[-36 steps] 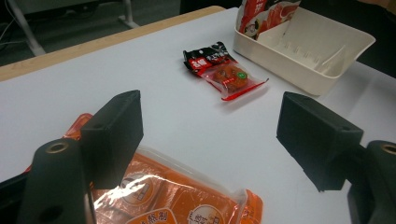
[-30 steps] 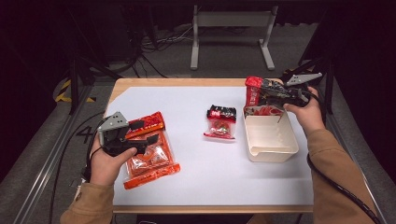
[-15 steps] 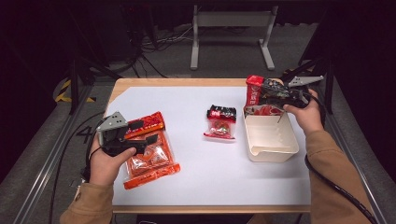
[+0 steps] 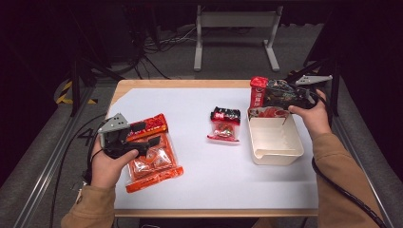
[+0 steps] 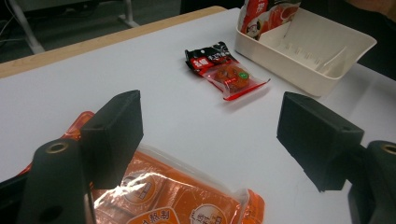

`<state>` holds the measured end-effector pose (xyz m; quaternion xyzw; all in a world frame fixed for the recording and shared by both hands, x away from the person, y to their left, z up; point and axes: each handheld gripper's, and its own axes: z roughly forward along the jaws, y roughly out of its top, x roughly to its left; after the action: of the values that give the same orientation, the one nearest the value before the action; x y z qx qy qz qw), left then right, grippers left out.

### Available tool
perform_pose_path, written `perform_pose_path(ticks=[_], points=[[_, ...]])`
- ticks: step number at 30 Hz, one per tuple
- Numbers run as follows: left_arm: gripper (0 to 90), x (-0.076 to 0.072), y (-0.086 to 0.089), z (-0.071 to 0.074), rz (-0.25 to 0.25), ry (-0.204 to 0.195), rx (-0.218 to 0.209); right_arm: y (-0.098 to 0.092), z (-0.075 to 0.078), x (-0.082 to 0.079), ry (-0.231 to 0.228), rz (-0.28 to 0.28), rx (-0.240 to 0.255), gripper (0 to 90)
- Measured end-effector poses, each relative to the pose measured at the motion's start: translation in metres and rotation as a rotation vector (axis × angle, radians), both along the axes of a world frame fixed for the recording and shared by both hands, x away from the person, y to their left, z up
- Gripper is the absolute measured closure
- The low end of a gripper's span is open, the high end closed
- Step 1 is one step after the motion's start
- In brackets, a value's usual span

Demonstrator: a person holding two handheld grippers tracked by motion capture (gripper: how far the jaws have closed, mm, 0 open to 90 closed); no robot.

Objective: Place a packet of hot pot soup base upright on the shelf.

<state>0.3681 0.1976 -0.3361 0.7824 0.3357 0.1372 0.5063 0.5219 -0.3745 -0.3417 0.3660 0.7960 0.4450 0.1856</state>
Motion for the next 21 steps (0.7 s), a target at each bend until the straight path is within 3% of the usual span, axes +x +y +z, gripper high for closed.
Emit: perform_pose_path(ticks=[13,21], points=[[23.1,0.003,0.002,-0.002,0.001,0.011,0.008,-0.014,0.019,-0.025,-0.041,-0.042,-0.003,24.9],[23.1,0.005,0.003,-0.002,0.006,0.018,0.004,-0.022,0.023,-0.062,-0.071,-0.089,0.005,24.7]])
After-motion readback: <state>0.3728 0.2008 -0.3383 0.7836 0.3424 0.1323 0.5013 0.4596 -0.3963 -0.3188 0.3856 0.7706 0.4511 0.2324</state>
